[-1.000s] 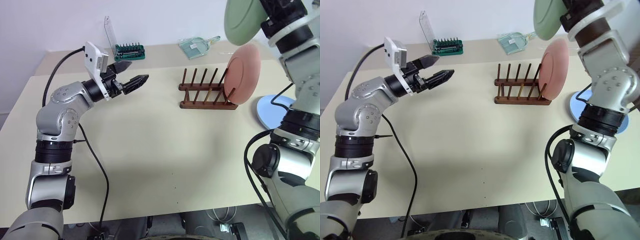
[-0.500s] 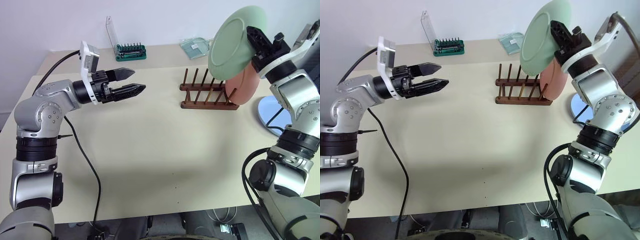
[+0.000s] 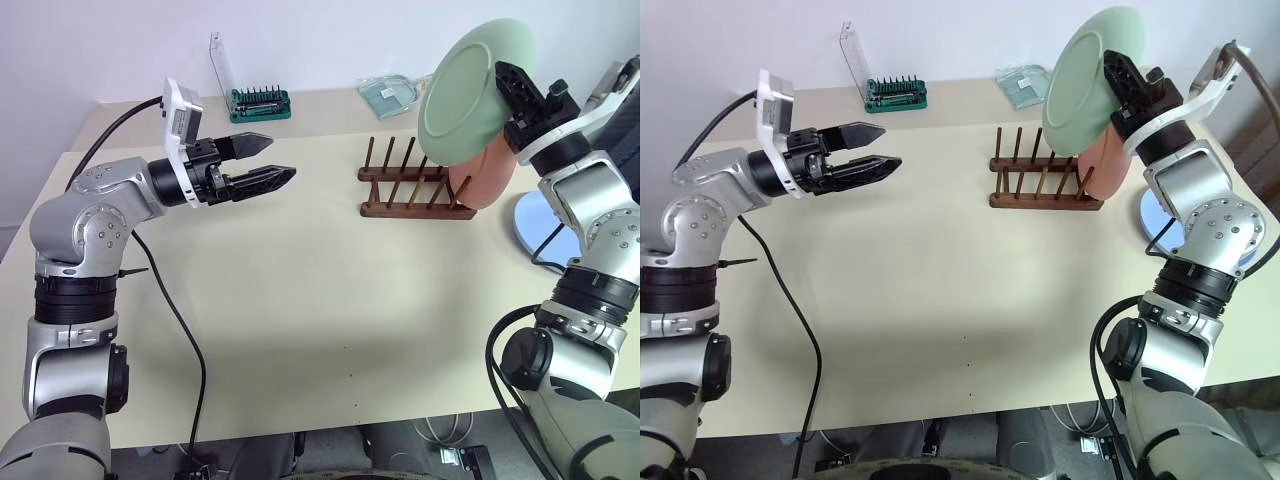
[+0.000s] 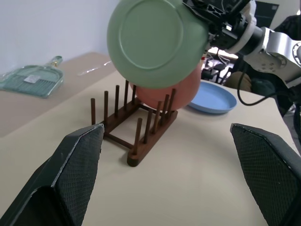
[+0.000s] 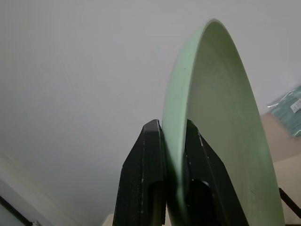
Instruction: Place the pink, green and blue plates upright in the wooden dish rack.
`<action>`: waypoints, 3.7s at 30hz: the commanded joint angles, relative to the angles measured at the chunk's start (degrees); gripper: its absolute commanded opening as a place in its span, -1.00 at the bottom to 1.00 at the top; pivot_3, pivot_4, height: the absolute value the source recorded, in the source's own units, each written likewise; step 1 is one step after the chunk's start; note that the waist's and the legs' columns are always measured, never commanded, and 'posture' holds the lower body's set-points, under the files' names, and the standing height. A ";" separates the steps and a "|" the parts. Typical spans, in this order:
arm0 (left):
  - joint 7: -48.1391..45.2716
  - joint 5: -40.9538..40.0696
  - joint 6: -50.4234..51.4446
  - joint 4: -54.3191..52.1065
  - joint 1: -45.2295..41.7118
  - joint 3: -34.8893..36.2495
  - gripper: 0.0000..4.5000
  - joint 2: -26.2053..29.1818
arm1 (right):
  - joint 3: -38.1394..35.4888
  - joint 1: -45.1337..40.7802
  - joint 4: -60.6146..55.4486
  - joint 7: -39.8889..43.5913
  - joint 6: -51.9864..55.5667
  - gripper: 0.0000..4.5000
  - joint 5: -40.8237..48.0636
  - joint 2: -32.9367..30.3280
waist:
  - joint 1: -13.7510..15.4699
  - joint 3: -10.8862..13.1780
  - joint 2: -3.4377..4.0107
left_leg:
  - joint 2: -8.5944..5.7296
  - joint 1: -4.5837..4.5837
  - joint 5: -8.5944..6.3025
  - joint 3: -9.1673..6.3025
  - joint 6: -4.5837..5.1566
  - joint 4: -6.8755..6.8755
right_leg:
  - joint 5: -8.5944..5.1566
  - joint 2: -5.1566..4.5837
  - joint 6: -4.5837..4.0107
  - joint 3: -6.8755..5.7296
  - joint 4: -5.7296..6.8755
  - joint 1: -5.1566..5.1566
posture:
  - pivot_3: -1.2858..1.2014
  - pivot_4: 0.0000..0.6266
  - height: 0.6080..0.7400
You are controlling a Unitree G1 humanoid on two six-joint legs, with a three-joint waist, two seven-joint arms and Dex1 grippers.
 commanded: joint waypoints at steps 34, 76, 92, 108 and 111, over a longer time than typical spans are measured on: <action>1.95 -2.12 1.71 -1.33 -1.33 3.27 1.00 0.06 | 4.64 -3.38 4.17 14.39 -17.59 0.99 -17.94 -6.34 | 0.10 0.00 0.00 | 0.00 0.00 0.00 0.01 0.00 0.02 | 0.00 0.00 0.00 -0.01 -0.01 0.01 | 0.03 -0.52 1.00; -6.49 6.79 -15.46 -18.27 11.21 -9.09 1.00 -3.62 | 22.45 18.82 26.16 38.45 -15.67 0.21 -52.19 -30.87 | 1.44 -0.01 0.10 | 0.01 0.20 -0.08 0.20 0.13 0.12 | 0.00 -0.03 0.03 0.05 -0.20 0.32 | 0.03 -0.52 1.00; -5.68 5.57 -13.27 -16.23 9.28 -8.37 1.00 -4.19 | 13.58 8.28 29.46 16.97 -24.87 -0.98 -54.01 -28.43 | 1.41 -0.01 0.12 | 0.00 0.20 -0.08 0.20 0.13 0.14 | 0.00 -0.03 0.03 0.05 -0.18 0.32 | 0.03 -0.52 1.00; -2.91 6.02 -13.47 -15.29 9.14 -6.79 1.00 -4.74 | -1.25 -14.88 12.78 21.26 -28.18 -0.98 -22.39 -15.30 | 0.45 0.04 0.20 | 0.02 0.08 -0.08 0.11 0.13 0.06 | 0.00 0.01 0.04 0.02 -0.20 0.21 | 0.03 -0.52 1.00; -3.11 6.23 -13.91 -14.64 8.86 -6.25 1.00 -4.32 | -2.18 -18.57 9.22 19.11 -22.38 -0.98 -14.85 -12.45 | 0.44 0.03 0.20 | 0.01 0.07 -0.08 0.06 0.13 0.06 | 0.00 0.00 0.03 0.01 -0.22 0.22 | 0.03 -0.52 1.00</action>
